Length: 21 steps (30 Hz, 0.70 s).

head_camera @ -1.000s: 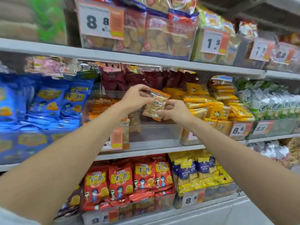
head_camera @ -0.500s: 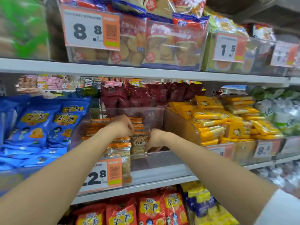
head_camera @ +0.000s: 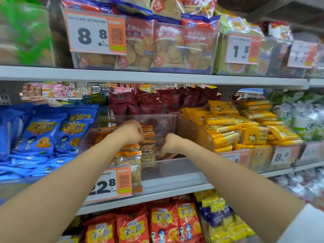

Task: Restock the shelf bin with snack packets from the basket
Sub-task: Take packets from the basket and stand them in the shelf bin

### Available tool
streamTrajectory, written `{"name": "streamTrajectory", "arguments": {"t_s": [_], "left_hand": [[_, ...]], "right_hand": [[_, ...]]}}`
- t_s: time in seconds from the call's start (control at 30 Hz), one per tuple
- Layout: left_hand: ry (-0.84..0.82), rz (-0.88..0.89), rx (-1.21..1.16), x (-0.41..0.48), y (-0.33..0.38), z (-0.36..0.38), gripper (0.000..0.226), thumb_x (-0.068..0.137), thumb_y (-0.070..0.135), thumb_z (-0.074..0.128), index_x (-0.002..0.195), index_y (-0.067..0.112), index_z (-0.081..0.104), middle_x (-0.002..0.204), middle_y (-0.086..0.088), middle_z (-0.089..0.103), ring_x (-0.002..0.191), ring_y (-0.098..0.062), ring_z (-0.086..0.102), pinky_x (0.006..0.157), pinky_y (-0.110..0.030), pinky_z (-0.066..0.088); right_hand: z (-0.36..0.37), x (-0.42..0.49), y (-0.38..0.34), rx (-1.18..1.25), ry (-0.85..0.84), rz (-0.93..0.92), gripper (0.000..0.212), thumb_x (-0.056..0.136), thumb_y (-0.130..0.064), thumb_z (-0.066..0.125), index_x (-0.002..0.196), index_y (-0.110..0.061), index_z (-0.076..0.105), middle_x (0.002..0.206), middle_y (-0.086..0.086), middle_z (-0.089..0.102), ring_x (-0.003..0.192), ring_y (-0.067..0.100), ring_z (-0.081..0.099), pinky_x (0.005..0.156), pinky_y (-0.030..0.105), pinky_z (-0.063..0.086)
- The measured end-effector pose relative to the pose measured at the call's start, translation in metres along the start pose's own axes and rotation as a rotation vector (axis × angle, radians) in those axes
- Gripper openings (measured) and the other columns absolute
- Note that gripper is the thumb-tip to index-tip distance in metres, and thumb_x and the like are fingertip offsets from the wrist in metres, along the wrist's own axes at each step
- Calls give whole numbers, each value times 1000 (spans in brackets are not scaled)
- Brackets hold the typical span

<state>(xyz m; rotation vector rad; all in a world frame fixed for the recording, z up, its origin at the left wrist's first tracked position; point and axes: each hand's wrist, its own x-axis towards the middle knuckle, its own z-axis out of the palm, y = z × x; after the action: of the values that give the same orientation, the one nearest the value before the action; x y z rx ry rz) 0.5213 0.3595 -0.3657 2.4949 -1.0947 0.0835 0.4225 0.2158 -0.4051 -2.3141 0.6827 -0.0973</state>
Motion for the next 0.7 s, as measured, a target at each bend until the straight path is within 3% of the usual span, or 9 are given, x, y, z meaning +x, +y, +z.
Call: {"name": "streamTrajectory", "arguments": {"t_s": [0.1, 0.17, 0.27, 0.33, 0.4, 0.57, 0.7], "left_hand": [[60, 58, -32, -22, 17, -9, 5, 83, 19, 65, 84, 20, 70, 90, 2, 68, 84, -16, 64, 80, -36, 57], [133, 103, -94, -41, 35, -10, 7, 81, 18, 64, 77, 23, 62, 83, 4, 64, 80, -18, 61, 77, -37, 55], [250, 224, -226, -73, 72, 0, 13, 76, 15, 59, 69, 22, 49, 70, 7, 57, 71, -23, 57, 67, -35, 49], [249, 305, -256, -93, 99, 13, 16, 75, 14, 59, 67, 22, 47, 65, 8, 55, 67, -22, 54, 64, -34, 44], [148, 379, -246, -109, 123, 30, 20, 75, 12, 61, 65, 23, 48, 65, 8, 54, 66, -20, 51, 63, -34, 43], [-223, 476, -183, -142, 175, 101, 15, 78, 11, 68, 70, 17, 57, 66, 4, 55, 64, -13, 48, 59, -26, 38], [-477, 485, -139, -170, 209, 185, 10, 82, 13, 66, 72, 15, 62, 68, -3, 58, 62, -14, 51, 58, -25, 42]], "right_hand": [[-11, -20, 5, -91, 334, -139, 14, 77, -9, 68, 89, -3, 67, 86, 13, 70, 81, 28, 69, 74, 37, 59], [-14, -46, 9, -24, 543, -266, 7, 77, -12, 66, 83, -14, 64, 84, 3, 69, 81, 20, 65, 75, 30, 54], [-15, -101, 25, 98, 755, -475, 10, 81, -10, 63, 85, -19, 62, 73, -10, 60, 68, 8, 56, 63, 17, 43], [-15, -135, 45, 49, 775, -572, 9, 82, -7, 64, 84, -16, 61, 70, -11, 57, 62, 8, 51, 60, 19, 40], [-13, -163, 73, -19, 734, -577, 7, 82, -5, 65, 84, -11, 63, 71, -6, 58, 64, 11, 51, 60, 24, 40], [-1, -226, 162, -61, 701, -380, 8, 80, -9, 69, 79, -14, 63, 70, -6, 59, 62, 10, 50, 63, 26, 41], [18, -260, 247, -88, 616, -192, 4, 77, -12, 70, 79, -13, 67, 75, 0, 68, 68, 16, 58, 68, 35, 49]]}}
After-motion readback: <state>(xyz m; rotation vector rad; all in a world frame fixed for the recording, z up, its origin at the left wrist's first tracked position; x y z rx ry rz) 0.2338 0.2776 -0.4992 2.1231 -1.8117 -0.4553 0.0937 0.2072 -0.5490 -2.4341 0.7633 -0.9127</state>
